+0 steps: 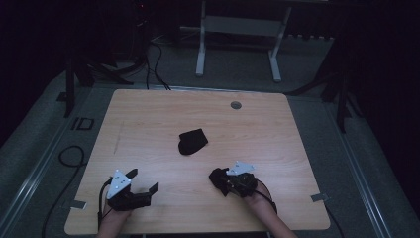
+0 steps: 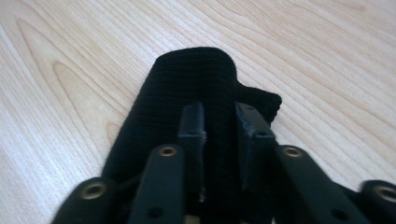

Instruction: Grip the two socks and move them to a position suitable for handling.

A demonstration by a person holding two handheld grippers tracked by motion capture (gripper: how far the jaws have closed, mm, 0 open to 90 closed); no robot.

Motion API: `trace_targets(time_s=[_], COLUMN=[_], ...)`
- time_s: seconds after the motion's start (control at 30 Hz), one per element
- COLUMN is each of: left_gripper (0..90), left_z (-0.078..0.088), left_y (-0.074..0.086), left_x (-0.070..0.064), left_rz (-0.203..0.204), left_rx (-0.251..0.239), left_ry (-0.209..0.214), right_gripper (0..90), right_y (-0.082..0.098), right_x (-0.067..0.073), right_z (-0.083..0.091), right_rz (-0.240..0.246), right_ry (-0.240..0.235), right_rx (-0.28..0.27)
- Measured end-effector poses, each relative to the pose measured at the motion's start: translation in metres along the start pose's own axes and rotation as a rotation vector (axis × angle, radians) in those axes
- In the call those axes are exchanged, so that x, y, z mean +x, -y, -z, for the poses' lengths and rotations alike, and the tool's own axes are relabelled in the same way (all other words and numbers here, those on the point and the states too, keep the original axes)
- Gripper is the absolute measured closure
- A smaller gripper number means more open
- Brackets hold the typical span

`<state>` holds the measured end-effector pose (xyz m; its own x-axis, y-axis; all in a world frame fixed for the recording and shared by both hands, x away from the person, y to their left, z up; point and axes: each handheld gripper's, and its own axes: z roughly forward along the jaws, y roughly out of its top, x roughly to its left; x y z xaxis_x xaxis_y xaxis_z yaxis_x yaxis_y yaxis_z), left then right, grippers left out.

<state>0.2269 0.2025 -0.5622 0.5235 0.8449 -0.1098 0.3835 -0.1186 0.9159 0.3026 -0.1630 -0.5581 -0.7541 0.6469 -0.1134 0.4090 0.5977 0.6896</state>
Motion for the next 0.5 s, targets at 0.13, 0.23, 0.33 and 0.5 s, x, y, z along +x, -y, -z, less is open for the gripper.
trace_targets(time_s=[0.13, 0.23, 0.33, 0.5], left_gripper=[10.5, 16.1, 30.3, 46.4], left_z=[-0.008, -0.023, -0.032, -0.045], left_y=[-0.003, -0.009, -0.014, -0.026], left_x=[-0.010, -0.027, -0.039, -0.056], left_rz=[-0.016, -0.034, -0.065, -0.104], left_rx=[0.032, 0.066, 0.066, 0.066], left_ry=[0.069, 0.162, 0.232, 0.339], right_gripper=[78.2, 78.1, 78.1, 77.9], right_y=[-0.002, -0.014, -0.025, -0.037], right_x=[-0.003, 0.003, 0.009, 0.025], right_z=[0.003, 0.027, 0.047, 0.068], right_rz=[-0.046, -0.053, -0.036, 0.019], right_ry=[-0.044, -0.123, -0.154, -0.183], right_rx=[-0.018, -0.123, -0.187, -0.231])
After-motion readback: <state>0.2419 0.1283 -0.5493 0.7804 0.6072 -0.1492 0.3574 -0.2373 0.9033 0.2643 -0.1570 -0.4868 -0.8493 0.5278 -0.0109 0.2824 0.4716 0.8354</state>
